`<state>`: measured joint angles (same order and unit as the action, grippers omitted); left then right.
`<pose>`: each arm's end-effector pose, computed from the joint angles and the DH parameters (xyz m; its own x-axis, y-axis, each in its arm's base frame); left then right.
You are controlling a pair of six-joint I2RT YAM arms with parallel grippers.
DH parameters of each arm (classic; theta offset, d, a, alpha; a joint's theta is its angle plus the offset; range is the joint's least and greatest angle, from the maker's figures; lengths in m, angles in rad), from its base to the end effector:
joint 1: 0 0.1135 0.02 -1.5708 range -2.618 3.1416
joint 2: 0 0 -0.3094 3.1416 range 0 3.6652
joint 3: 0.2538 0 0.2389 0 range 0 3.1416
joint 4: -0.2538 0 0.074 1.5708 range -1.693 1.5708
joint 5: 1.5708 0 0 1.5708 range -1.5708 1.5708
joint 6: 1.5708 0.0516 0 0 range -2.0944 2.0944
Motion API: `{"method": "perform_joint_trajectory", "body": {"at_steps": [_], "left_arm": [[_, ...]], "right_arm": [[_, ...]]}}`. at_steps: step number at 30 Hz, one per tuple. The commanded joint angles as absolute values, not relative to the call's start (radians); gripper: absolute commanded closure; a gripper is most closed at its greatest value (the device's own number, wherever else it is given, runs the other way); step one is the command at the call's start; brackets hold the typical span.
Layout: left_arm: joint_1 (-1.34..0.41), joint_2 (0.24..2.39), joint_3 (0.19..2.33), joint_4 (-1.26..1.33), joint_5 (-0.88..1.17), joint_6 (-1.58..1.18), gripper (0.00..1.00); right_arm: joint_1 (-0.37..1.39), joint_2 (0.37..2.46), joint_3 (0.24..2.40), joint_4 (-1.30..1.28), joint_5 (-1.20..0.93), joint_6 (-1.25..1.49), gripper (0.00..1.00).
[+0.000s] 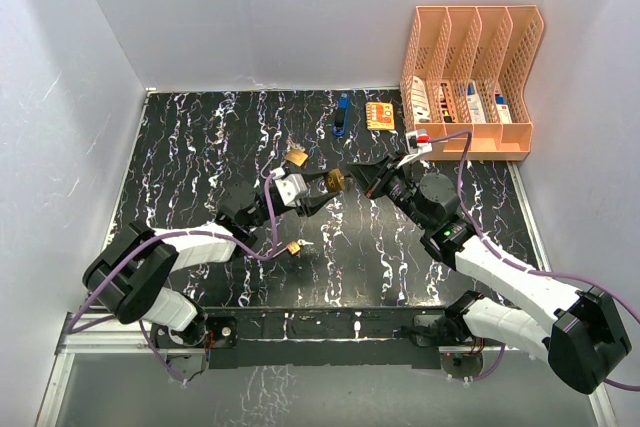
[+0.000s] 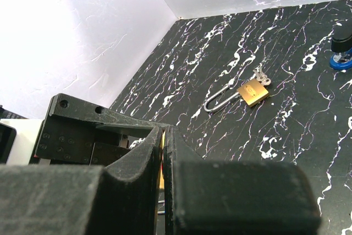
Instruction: Unlock with the key
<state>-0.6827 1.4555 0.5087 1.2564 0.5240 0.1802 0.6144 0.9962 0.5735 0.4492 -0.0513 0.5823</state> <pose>0.2019 -0.1975 0.3044 0.3967 -0.1226 -0.9097 0.8588 0.3995 0.3207 0.1724 0.1249 0.3364 -0.3216 0.4453 -0.8356 -0.5277 0.6485 0.5486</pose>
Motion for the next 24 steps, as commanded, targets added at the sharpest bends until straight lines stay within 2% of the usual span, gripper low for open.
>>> {"method": "perform_joint_trajectory", "body": {"at_steps": [1, 24], "left_arm": [[-0.686, 1.45, 0.52, 1.353, 0.541, 0.188, 1.0], [-0.686, 1.442, 0.547, 1.351, 0.548, 0.188, 1.0]], "right_arm": [[0.617, 0.973, 0.595, 0.497, -0.046, 0.581, 1.0], [0.618, 0.993, 0.592, 0.502, -0.059, 0.584, 1.0]]}}
